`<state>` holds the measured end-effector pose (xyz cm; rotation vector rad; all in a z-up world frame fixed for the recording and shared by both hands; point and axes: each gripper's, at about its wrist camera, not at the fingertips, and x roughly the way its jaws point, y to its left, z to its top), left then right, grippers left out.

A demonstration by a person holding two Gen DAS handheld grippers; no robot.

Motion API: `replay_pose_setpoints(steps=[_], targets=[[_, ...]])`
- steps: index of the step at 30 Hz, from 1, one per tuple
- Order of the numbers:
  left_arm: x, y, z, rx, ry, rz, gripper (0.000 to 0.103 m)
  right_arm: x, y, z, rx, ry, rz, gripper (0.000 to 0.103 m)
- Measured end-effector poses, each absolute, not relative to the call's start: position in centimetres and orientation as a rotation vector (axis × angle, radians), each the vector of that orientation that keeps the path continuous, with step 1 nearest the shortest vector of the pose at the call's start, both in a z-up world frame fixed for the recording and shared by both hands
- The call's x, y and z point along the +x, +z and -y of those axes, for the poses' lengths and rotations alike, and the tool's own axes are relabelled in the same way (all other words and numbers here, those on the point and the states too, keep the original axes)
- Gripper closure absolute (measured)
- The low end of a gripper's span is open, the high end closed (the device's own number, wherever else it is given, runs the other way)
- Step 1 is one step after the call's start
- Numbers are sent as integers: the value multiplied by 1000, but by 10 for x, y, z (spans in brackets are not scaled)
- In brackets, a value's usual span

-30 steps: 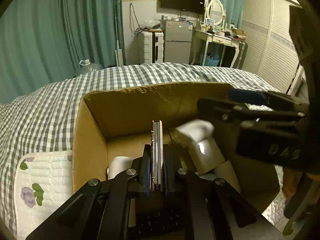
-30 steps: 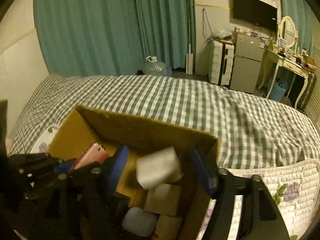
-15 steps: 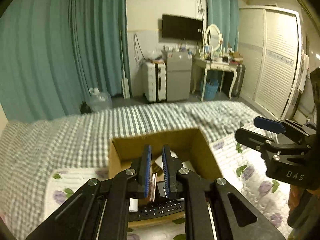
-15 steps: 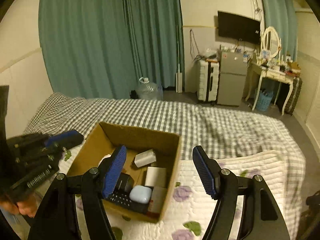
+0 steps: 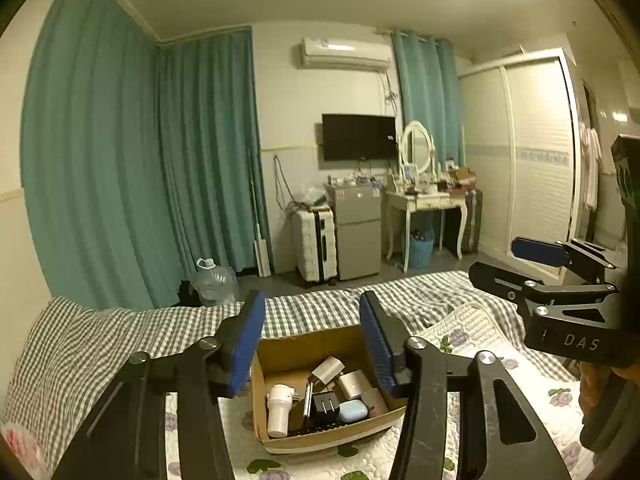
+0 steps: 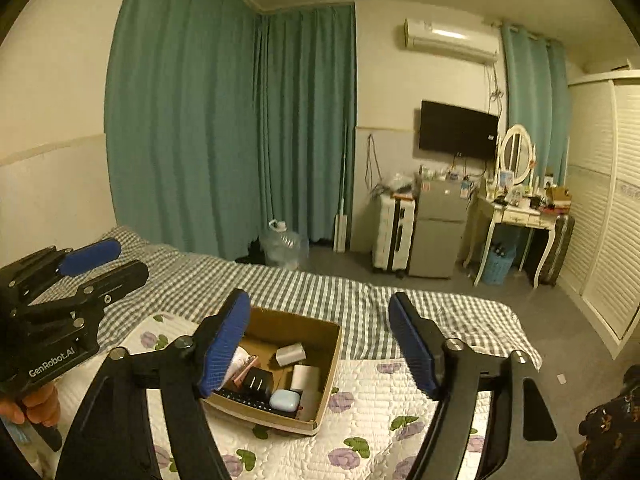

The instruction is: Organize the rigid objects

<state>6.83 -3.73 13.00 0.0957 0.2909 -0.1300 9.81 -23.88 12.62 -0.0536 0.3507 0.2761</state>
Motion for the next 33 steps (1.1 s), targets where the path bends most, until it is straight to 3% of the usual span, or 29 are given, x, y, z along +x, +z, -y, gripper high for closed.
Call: replay_pose_setpoints(steps=[3,7,16,23,33], targets=[[59,128,29,77,-108,-257,40,88,128,237,-27,280,-329,20],[59,117,19,61,-64,-231,34,82,125,228,-21,279,-291,0],[64,48,1,20,-3,-251,32,75,59,210,-4,221,-170,0],[72,6,-2,29,41,-275,32,110,-14,213,27,196,-340,0],[76,-11,0,40,48,-317,32,106,-21,215,36,156,-333,0]])
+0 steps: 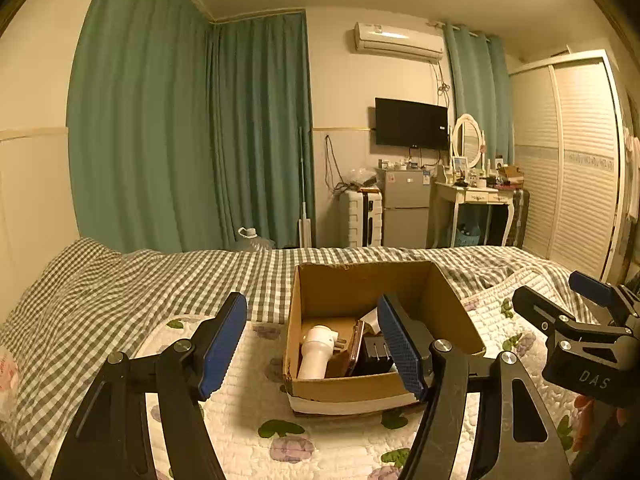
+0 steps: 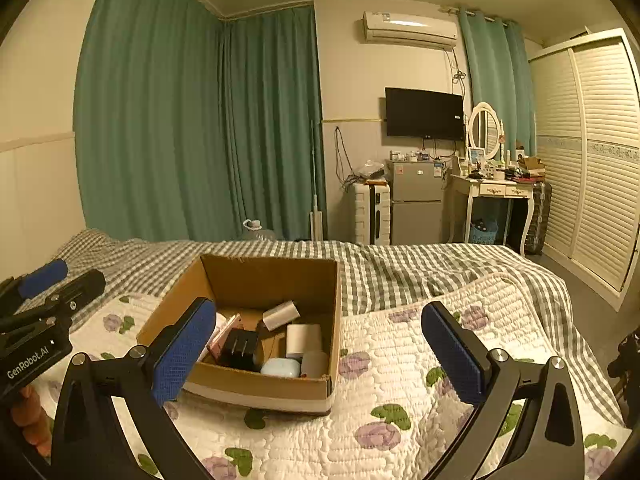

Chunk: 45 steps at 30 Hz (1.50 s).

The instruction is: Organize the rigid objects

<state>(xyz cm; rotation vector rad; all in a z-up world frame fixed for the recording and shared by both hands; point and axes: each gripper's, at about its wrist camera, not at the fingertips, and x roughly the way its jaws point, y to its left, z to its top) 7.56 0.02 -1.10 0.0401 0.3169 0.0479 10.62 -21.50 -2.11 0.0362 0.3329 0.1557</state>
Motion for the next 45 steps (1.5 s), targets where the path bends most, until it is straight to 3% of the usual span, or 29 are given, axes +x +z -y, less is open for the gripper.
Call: replay_pose_setpoints(steps=[45], targets=[[79,-20,1,25,34,-383,32,111,-33,205,-16,115,-375,0]])
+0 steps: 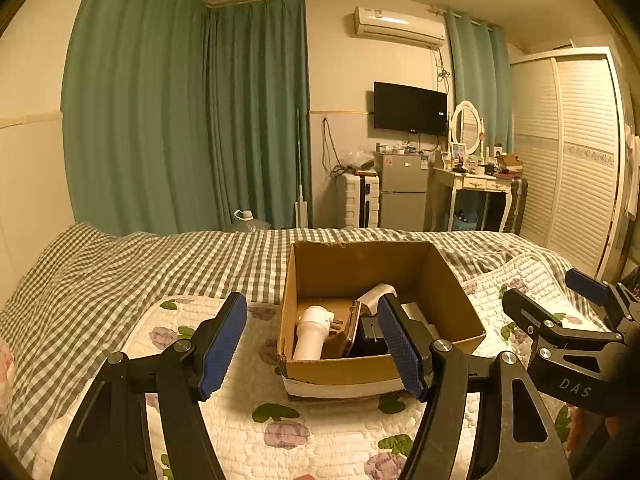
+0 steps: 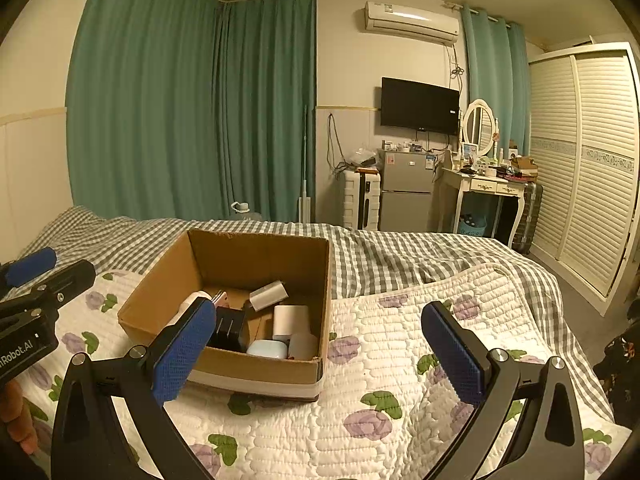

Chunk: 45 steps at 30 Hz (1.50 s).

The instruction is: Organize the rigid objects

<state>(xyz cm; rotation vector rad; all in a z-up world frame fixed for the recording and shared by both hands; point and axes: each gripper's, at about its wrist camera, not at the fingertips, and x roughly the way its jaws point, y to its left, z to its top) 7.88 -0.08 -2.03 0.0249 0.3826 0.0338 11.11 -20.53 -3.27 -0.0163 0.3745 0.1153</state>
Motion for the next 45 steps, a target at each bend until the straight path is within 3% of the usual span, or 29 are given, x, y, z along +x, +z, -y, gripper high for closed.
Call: replay_pose_setpoints(steps=[45], targets=[[80,-27,0,35,32,-401,32,113,-37,208,-20,105,-386,0]])
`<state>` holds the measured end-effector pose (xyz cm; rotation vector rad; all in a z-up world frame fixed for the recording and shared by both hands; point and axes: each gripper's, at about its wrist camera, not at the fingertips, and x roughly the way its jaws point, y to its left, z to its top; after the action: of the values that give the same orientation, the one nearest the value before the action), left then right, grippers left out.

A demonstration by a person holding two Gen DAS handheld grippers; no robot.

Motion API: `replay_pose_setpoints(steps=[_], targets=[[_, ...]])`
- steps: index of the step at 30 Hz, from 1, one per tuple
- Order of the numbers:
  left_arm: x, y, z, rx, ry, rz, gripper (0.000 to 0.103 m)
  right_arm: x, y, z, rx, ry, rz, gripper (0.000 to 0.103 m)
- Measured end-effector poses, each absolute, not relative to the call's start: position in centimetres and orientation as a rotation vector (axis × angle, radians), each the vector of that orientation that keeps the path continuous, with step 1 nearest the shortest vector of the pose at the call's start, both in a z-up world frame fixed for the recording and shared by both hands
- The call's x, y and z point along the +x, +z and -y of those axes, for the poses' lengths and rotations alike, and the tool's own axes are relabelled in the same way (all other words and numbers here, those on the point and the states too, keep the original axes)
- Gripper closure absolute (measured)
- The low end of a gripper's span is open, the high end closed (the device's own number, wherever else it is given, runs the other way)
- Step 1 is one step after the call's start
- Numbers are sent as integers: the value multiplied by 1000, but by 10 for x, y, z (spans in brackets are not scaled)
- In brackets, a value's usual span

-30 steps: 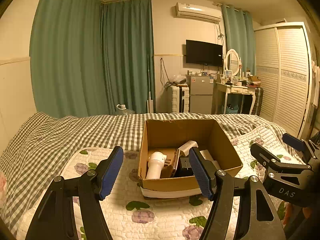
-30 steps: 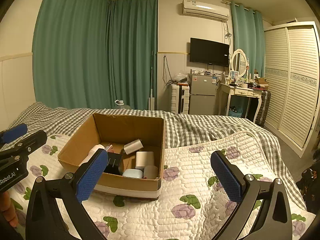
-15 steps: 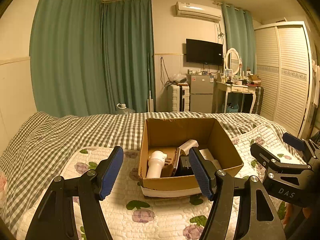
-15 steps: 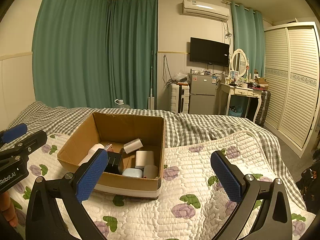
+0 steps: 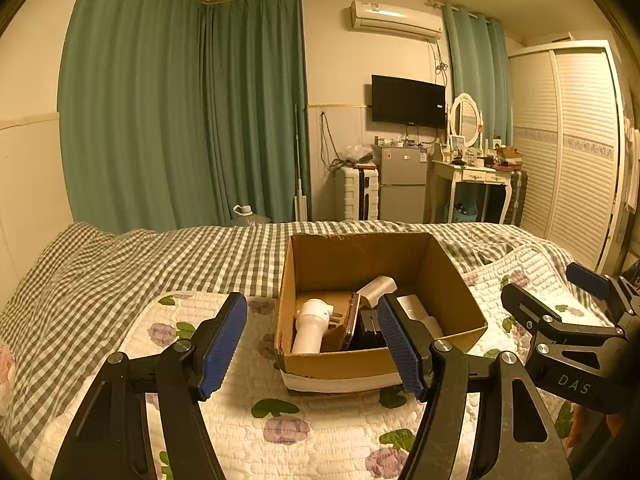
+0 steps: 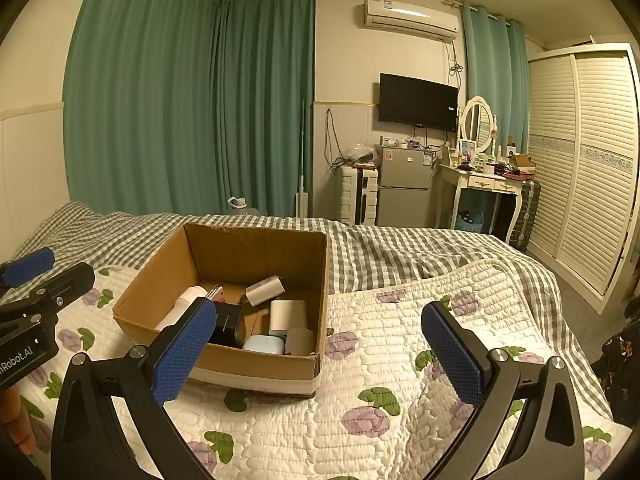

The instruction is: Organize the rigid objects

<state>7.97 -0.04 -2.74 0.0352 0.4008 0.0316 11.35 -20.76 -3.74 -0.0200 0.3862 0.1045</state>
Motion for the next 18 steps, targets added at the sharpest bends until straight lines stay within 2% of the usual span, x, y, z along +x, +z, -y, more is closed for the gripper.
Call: replay_pose_setpoints(steps=[18], targets=[[79,-29,0,30,30,-405,32,113,-40,206,-29,105,-391,0]])
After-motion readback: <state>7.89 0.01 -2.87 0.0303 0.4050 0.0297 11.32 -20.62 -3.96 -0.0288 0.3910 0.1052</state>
